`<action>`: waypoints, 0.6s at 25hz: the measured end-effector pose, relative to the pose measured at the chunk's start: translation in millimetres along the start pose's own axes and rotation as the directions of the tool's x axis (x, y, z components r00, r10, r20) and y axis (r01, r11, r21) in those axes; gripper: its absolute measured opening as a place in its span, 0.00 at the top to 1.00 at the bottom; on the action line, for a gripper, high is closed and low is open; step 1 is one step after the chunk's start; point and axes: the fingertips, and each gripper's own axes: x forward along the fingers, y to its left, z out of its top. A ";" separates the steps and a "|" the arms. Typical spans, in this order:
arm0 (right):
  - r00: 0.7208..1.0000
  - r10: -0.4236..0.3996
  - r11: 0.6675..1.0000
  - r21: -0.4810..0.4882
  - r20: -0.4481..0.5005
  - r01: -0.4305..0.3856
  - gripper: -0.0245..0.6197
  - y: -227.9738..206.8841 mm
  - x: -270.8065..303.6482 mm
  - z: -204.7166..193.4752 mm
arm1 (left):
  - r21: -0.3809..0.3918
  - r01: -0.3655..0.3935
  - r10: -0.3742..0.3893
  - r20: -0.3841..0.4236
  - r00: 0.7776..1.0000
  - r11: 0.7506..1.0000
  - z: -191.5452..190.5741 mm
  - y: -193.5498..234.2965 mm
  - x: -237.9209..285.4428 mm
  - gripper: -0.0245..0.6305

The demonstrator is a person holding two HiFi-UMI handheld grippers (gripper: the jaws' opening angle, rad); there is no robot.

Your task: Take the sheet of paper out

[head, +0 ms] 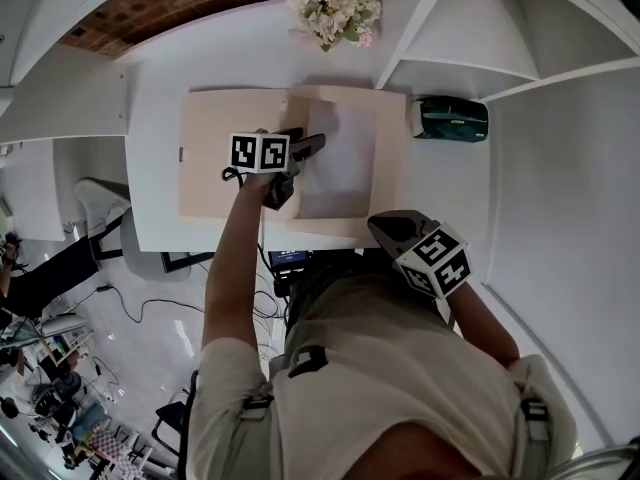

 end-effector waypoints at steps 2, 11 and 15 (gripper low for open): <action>1.000 -0.006 1.000 0.002 0.004 0.006 0.93 -4.1 -1.0 -0.3 | -0.016 0.022 -0.021 0.004 1.000 1.000 3.4 -2.5 2.5 0.55; 0.999 -0.005 1.000 0.019 0.033 0.004 0.93 -14.9 -7.6 6.1 | -0.073 0.076 -0.078 -0.025 0.997 0.994 2.6 -13.8 11.6 0.55; 0.999 -0.006 1.000 0.017 0.047 0.005 0.93 -16.9 -10.2 7.0 | -0.157 0.134 -0.137 -0.009 0.991 0.978 2.1 -17.8 12.4 0.55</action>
